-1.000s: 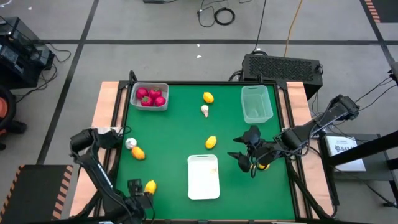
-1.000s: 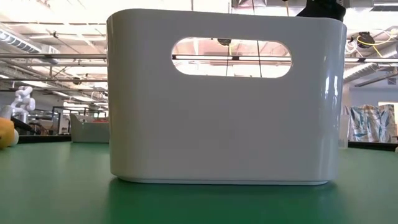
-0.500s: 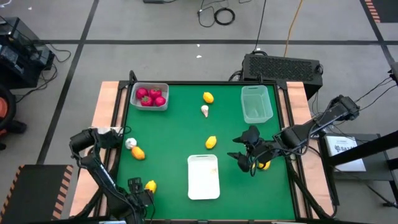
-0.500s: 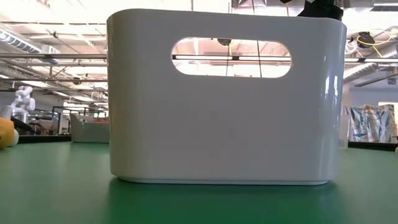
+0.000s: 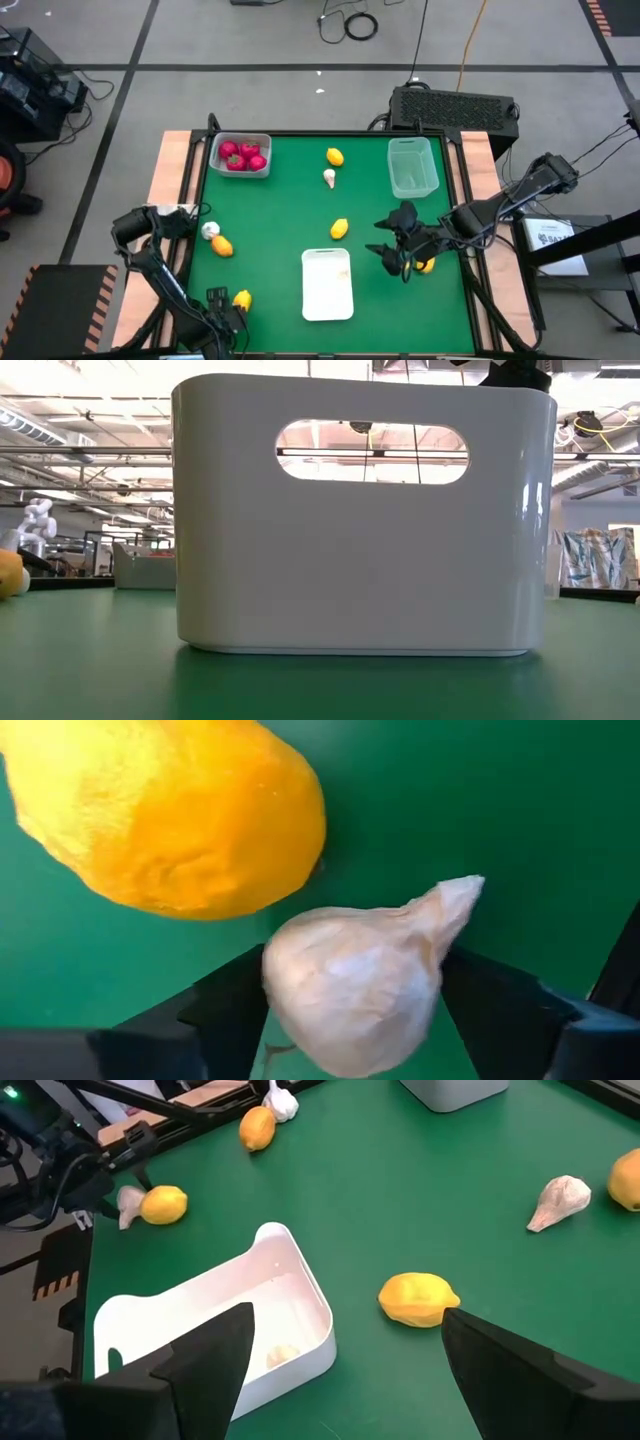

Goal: Sort produce into baskets
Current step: Put the bottom left garlic into the white bin

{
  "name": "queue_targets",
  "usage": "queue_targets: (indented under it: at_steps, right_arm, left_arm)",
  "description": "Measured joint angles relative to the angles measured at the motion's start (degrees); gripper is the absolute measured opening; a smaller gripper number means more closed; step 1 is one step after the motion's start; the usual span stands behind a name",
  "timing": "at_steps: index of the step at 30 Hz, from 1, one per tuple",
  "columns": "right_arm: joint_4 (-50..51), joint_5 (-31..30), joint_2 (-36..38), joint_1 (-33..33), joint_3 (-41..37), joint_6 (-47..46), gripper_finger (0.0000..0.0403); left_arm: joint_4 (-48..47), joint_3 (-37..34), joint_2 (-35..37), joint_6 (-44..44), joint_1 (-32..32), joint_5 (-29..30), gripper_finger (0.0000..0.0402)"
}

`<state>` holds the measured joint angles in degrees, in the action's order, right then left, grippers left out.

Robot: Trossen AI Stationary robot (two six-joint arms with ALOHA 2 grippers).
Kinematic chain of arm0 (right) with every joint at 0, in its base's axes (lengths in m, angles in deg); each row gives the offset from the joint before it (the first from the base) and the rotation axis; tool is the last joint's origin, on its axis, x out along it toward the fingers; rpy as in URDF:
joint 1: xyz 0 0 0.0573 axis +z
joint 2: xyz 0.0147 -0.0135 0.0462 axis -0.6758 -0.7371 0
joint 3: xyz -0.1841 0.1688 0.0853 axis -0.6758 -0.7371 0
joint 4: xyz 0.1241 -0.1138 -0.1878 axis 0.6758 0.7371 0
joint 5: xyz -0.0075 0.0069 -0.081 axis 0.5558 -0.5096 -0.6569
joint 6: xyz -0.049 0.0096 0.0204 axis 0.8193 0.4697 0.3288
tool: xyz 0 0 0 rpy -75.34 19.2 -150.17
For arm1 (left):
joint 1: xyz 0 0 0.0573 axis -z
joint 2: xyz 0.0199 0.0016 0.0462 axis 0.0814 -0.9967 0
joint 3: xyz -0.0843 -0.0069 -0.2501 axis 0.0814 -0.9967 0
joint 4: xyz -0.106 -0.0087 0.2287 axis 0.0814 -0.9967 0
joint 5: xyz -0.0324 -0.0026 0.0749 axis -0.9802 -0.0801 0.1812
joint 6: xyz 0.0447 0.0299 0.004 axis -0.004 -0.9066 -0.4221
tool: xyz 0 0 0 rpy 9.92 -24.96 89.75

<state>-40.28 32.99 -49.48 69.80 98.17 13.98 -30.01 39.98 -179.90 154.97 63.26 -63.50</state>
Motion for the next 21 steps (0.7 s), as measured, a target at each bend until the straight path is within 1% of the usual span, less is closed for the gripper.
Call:
queue_targets:
  at_steps: [6, 9, 12, 15, 18, 21]
  right_arm:
    - [-0.14, 0.01, 0.00, -1.21, 0.00, 0.48, 0.0313]
    - [-0.33, 0.29, 0.00, -1.53, 0.00, 0.54, 0.0313]
    - [-0.35, 1.52, 0.02, -1.77, 0.00, 0.63, 0.0313]
    - [-0.38, 1.54, 0.02, -1.78, 0.00, 0.64, 0.0313]
    - [-0.41, 1.53, 0.02, -2.08, 0.00, 0.95, 0.0313]
    - [-0.44, 1.49, 0.02, -2.69, 0.00, 1.07, 0.0313]
  left_arm:
    - [0.52, 0.00, 0.60, 0.60, 0.00, -0.68, 0.0221]
    - [-0.01, 0.23, 2.24, 2.20, 0.00, -0.47, 0.0199]
    - [-0.06, 1.10, 4.94, 3.52, 0.00, 0.12, 0.0193]
    - [-1.16, 2.49, 8.74, 3.59, -0.17, 0.84, 0.0196]
    - [-1.36, 3.45, 13.31, 3.35, -1.62, 3.78, 0.0199]
    - [-1.12, 3.54, 17.29, 0.99, -5.38, 7.66, 0.0200]
